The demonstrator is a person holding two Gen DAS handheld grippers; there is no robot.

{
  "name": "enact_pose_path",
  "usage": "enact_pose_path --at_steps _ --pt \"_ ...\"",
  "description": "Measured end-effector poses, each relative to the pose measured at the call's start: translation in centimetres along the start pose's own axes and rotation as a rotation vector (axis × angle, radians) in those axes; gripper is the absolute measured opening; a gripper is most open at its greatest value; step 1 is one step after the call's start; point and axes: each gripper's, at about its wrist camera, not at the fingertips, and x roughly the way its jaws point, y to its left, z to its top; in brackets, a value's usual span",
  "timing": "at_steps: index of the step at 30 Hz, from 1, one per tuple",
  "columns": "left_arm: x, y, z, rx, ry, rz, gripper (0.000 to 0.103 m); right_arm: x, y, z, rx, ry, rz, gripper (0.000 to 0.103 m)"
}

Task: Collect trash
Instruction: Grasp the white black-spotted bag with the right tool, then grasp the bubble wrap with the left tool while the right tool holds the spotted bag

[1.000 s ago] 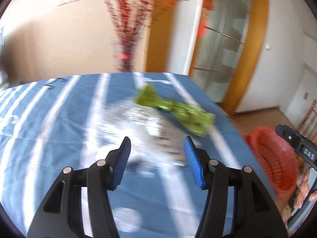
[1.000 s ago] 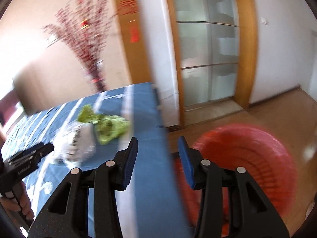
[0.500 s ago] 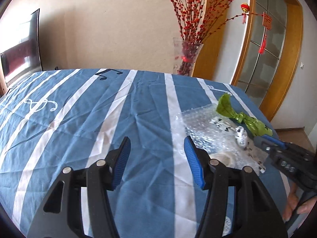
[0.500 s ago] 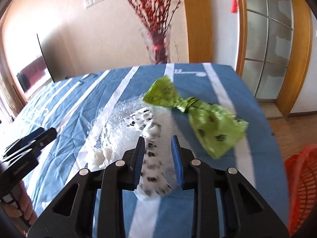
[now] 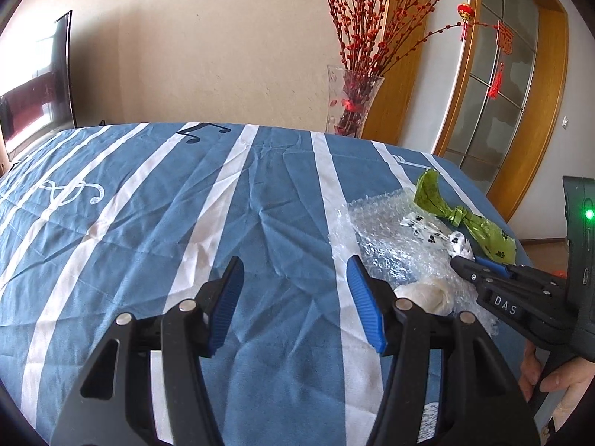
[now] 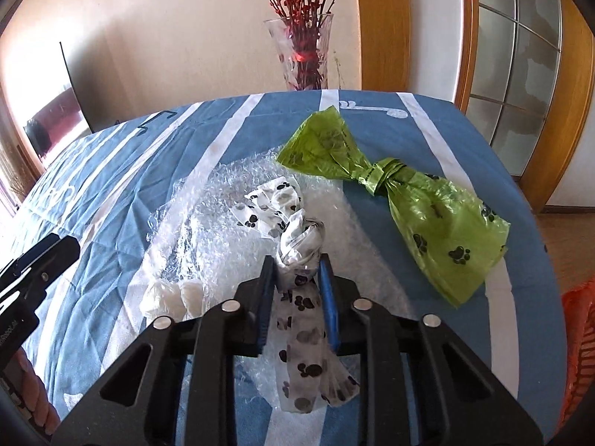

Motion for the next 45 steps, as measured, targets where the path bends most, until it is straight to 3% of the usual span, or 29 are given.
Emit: enact_pose_path --at_steps 12,23,25,30,36,40,42,45 --pt "0.3 -2.1 0.0 0.035 0.015 -0.04 0.057 -2.2 -1.3 0.2 0.037 -0.058 0.018 0.016" --pt "1.0 -7.4 0.9 0.096 0.044 -0.13 0.058 -6.7 -6.8 -0.9 0.121 -0.137 -0.055 0.016" --pt "2.0 -9.0 1.8 0.112 0.059 -0.141 0.063 -7.0 -7.6 -1.1 0.138 -0.141 -0.064 0.016" --pt "5.0 -12.6 3.3 0.155 0.096 -0.125 0.063 -7.3 -9.1 -1.5 0.167 -0.143 -0.073 0.016" --pt "8.4 -16.0 2.7 0.2 0.177 -0.106 0.065 -7.0 -10.7 -1.8 0.2 -0.136 -0.068 0.016" --pt "10.7 -16.3 2.2 0.163 0.252 -0.095 0.065 -7.0 -11.3 -1.8 0.213 -0.136 -0.061 0.016" --pt "10.8 -16.7 2.0 0.182 0.238 -0.086 0.063 -6.8 -11.5 -1.9 0.216 -0.135 -0.059 0.016" --pt "10.9 -17.4 1.8 0.215 0.222 -0.104 0.042 -6.8 -11.6 -2.1 0.22 -0.133 -0.057 0.016"
